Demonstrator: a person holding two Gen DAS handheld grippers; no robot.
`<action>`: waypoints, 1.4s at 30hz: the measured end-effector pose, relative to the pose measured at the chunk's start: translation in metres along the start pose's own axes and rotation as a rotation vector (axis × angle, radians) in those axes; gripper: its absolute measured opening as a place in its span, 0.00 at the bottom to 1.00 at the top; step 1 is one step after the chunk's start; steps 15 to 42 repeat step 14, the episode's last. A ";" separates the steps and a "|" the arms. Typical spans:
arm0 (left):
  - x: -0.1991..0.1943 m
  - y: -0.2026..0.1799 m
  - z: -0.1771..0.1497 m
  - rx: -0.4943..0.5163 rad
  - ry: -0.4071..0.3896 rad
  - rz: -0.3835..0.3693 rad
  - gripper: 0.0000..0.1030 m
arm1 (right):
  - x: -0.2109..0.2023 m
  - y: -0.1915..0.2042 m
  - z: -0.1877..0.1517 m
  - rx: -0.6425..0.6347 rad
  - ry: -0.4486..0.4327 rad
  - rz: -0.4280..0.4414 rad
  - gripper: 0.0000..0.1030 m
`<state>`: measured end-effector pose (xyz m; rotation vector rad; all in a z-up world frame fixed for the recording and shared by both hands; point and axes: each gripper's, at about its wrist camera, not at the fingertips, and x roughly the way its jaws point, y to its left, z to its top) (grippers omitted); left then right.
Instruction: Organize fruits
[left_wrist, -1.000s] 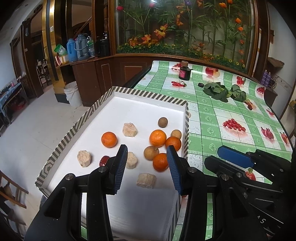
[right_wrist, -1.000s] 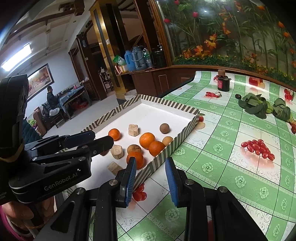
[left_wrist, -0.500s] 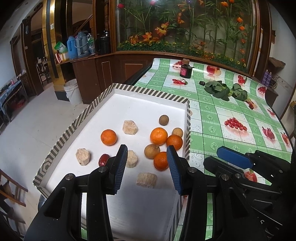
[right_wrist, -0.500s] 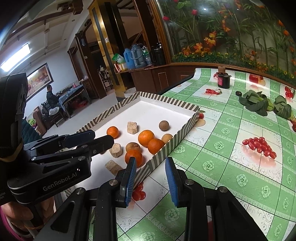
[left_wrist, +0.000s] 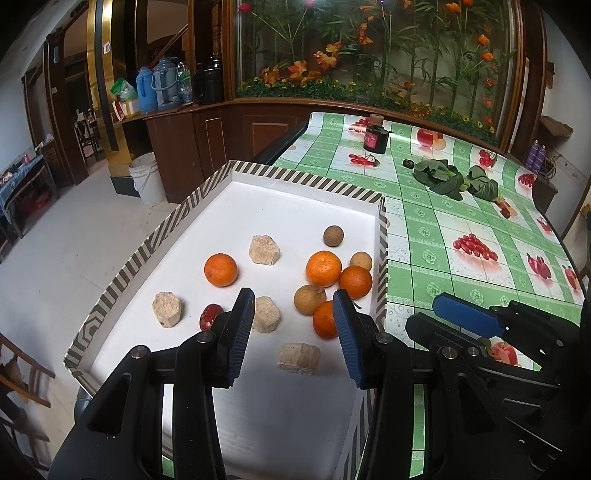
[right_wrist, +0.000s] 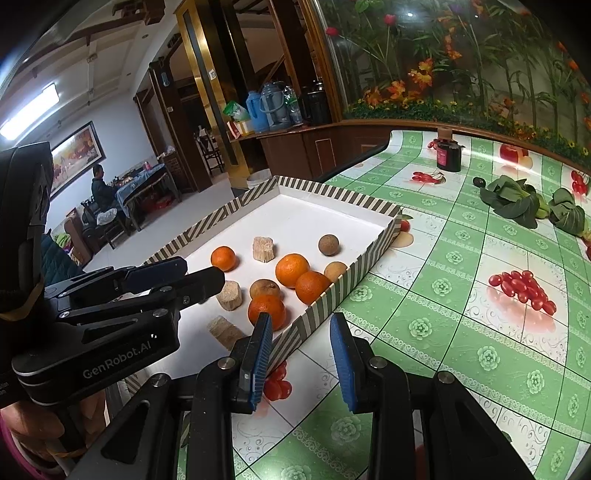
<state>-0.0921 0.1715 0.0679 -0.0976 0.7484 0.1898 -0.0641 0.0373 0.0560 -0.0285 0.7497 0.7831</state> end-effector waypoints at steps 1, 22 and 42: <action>0.000 0.000 0.000 -0.002 0.000 0.000 0.42 | 0.001 0.000 0.000 0.000 0.002 0.000 0.30; 0.009 -0.012 -0.002 0.005 0.035 0.008 0.42 | -0.003 -0.012 -0.002 0.037 -0.001 -0.002 0.30; 0.009 -0.012 -0.002 0.005 0.035 0.008 0.42 | -0.003 -0.012 -0.002 0.037 -0.001 -0.002 0.30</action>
